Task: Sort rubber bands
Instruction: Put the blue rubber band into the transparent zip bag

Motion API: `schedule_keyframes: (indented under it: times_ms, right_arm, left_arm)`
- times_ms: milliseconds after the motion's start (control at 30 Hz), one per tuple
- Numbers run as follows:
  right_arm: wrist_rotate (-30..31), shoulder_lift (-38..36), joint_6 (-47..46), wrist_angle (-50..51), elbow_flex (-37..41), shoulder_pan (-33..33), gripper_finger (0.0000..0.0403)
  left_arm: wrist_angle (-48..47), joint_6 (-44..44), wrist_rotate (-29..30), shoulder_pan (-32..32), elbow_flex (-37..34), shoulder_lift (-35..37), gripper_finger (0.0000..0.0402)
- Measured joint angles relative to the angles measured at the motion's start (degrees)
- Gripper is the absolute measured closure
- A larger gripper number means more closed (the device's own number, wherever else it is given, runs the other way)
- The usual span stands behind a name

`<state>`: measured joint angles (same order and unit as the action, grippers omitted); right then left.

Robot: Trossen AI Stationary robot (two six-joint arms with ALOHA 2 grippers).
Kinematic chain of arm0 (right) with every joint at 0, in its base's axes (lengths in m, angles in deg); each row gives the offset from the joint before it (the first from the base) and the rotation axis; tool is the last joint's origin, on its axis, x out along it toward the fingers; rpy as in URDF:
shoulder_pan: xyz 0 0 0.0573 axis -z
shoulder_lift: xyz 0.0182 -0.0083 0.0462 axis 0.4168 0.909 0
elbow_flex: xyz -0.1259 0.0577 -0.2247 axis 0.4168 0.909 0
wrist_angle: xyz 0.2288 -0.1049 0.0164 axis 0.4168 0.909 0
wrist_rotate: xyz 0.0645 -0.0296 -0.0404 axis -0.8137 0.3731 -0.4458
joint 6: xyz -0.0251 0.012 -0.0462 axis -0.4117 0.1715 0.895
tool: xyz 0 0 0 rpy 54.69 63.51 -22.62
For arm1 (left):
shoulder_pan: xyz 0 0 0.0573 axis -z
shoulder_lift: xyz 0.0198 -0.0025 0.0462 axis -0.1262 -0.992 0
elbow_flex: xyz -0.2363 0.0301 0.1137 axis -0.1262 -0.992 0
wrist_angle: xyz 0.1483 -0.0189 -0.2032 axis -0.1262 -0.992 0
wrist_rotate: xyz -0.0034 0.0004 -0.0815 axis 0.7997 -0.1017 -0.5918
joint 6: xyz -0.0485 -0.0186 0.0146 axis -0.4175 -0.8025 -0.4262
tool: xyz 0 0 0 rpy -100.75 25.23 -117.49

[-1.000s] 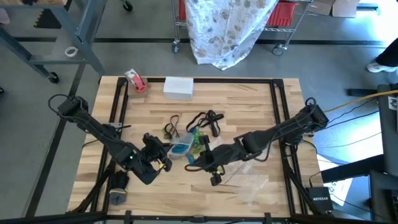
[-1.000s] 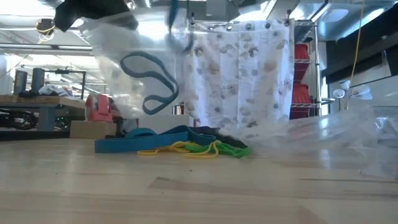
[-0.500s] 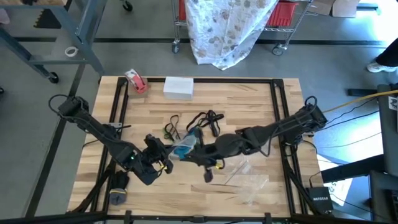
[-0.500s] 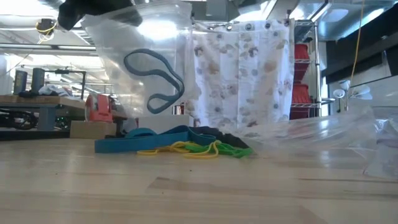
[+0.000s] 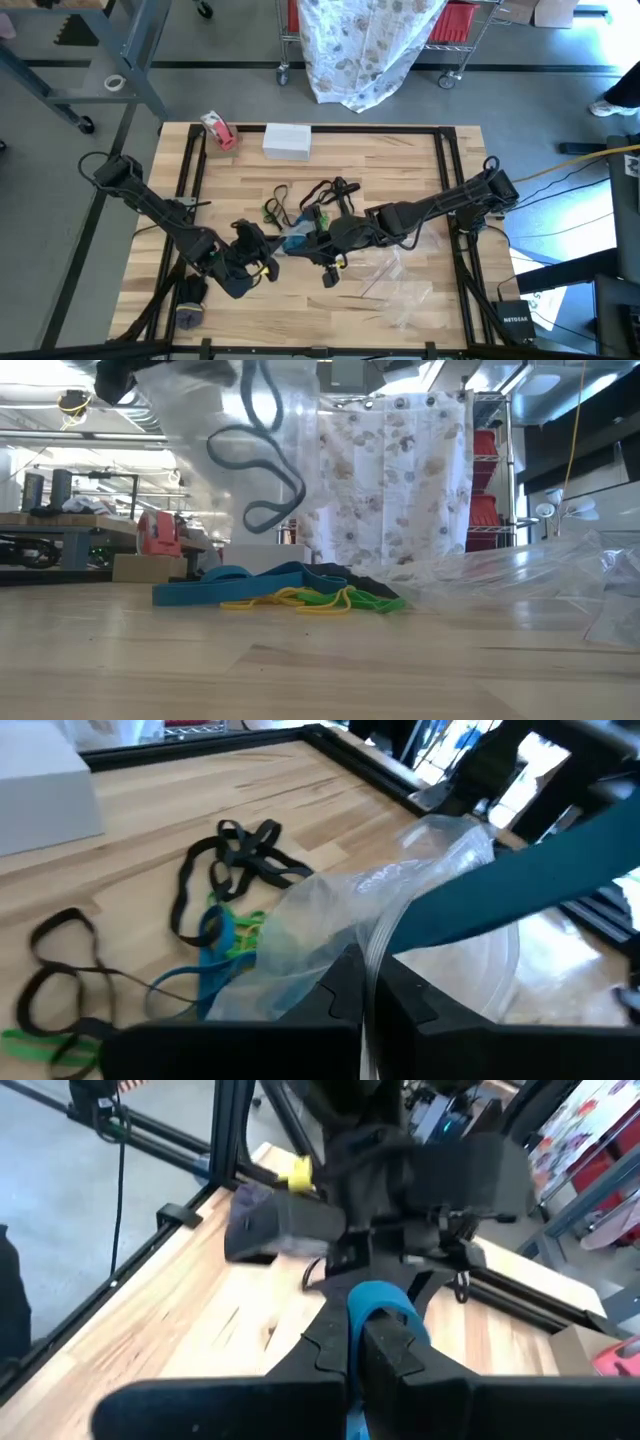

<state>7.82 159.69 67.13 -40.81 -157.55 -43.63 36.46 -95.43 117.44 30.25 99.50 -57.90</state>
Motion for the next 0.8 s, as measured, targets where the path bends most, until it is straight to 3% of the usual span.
schedule_keyframes:
  times_ms: [200,567,800]
  right_arm:
    - [1.0,1.7,0.2,0.2,-0.1,0.0,0.0384]
    - [4.4,-0.8,-2.8,4.1,-1.2,-0.2,0.0246]
    - [4.4,-1.6,-4.9,10.5,-3.3,-0.1,0.0220]
  left_arm:
    - [4.3,3.3,-1.1,0.0,0.0,0.3,0.0401]
    - [1.1,4.2,-1.2,0.0,0.0,2.7,0.0401]
    - [0.5,3.2,-1.2,-0.3,0.0,2.7,0.0401]
